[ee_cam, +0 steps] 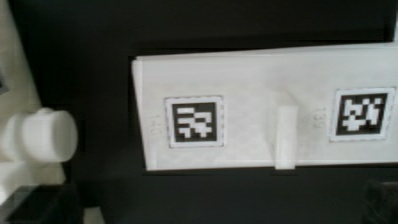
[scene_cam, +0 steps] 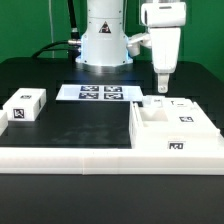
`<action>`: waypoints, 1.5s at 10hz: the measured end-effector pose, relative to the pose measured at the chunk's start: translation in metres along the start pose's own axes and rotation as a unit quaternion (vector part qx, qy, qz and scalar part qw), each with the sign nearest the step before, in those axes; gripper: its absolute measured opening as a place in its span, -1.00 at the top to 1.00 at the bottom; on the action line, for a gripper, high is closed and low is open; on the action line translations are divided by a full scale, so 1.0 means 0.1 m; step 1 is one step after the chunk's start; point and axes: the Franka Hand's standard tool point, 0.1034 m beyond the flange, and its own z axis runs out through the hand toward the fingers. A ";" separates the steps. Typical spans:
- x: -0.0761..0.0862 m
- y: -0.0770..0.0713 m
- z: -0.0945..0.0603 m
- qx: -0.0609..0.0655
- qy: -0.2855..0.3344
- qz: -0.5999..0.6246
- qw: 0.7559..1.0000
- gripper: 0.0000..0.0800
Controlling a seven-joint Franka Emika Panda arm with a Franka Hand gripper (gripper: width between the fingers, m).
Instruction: Assemble cabinet
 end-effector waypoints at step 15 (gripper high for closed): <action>-0.09 -0.23 0.37 0.038 0.002 0.013 0.999 0.44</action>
Offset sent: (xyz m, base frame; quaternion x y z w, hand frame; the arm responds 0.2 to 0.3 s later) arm 0.0024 0.0003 -0.0121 0.0012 0.0060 -0.0004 1.0000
